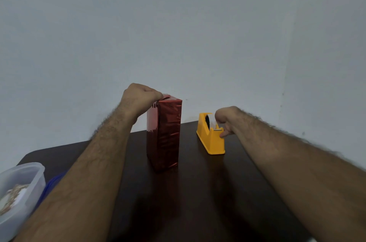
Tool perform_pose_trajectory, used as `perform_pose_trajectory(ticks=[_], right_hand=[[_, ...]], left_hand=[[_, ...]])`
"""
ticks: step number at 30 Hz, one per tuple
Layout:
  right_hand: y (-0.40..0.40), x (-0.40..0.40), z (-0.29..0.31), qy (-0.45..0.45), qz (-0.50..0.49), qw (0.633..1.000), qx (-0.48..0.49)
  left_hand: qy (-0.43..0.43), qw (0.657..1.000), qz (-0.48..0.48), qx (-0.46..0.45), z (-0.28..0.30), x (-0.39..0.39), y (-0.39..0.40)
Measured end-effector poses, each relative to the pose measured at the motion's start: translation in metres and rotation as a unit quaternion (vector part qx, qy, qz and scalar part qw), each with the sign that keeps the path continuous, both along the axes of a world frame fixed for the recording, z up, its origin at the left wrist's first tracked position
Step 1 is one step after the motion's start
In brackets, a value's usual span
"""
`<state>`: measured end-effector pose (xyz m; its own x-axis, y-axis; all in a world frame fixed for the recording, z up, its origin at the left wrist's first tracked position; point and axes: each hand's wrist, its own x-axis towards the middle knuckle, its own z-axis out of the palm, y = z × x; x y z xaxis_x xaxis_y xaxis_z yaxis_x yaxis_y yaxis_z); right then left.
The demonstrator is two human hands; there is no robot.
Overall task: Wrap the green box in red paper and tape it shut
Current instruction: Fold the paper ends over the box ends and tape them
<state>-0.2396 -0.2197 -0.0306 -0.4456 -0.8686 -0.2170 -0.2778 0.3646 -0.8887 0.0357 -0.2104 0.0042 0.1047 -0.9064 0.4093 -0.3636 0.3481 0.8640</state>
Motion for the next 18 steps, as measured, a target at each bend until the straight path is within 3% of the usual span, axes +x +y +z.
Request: perform_pose_trajectory(ticks=[6,18], right_hand=[[0.003,-0.012,-0.024,-0.107,-0.038,0.989,-0.09],[0.02,-0.013,-0.068,-0.185,-0.073,0.969,-0.149]], left_hand=[[0.016,1.0,-0.015,0.003,-0.001,-0.002,0.001],[0.021,1.0,-0.009,0.005,-0.002,0.0,-0.001]])
